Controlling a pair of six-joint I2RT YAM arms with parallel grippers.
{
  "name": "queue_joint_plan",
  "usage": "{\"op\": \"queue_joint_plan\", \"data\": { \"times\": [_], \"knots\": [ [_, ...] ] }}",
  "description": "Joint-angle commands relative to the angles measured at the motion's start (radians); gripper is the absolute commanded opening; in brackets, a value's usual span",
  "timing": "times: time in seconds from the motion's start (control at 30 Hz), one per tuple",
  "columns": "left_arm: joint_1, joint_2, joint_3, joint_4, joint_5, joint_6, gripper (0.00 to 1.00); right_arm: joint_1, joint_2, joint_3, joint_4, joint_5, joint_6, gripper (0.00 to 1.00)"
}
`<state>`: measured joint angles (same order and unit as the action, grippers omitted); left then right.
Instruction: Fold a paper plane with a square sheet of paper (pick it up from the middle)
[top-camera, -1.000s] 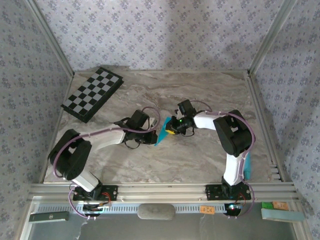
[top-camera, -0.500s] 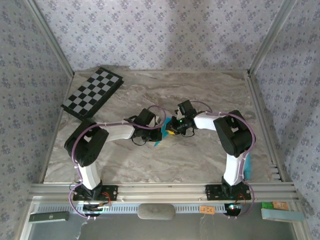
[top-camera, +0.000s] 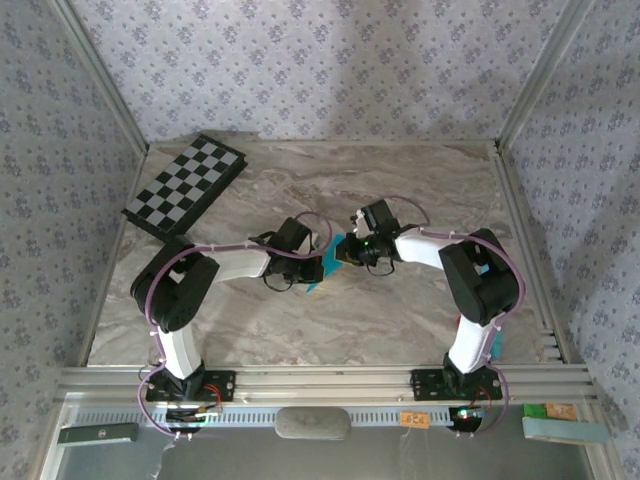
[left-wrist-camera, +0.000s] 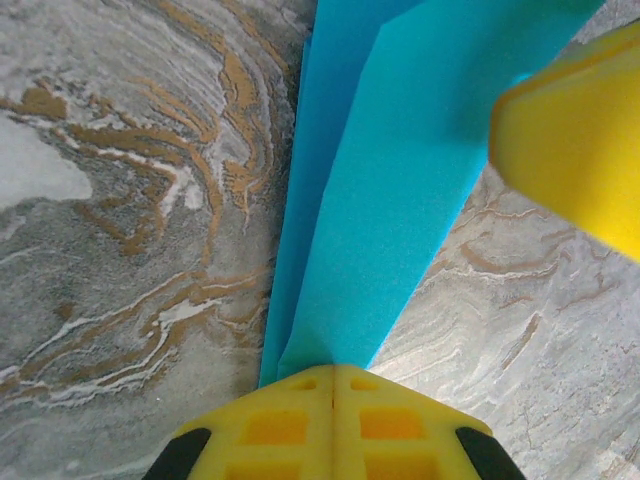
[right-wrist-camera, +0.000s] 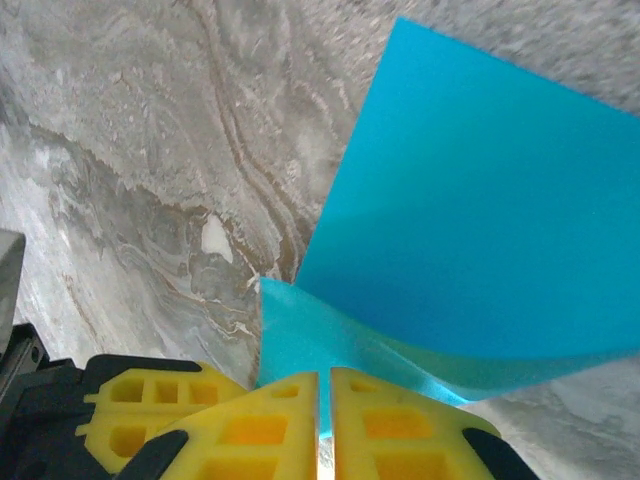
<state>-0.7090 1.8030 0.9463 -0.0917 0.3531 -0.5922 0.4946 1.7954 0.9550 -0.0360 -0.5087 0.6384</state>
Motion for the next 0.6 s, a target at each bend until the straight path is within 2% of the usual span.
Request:
{"op": "queue_joint_plan", "data": {
  "times": [0.0, 0.27, 0.57],
  "knots": [
    [-0.003, 0.021, -0.003, -0.054, -0.017, 0.008, 0.00, 0.023, 0.028, 0.006, -0.008, 0.004, -0.040, 0.12],
    [0.002, 0.022, -0.009, -0.069, -0.017, 0.000, 0.00, 0.032, 0.103, 0.041, -0.016, -0.008, -0.055, 0.11],
    [0.010, 0.021, -0.064, -0.105, -0.017, 0.002, 0.00, -0.080, 0.149, 0.044, -0.002, -0.007, -0.087, 0.11]
  ]
}}
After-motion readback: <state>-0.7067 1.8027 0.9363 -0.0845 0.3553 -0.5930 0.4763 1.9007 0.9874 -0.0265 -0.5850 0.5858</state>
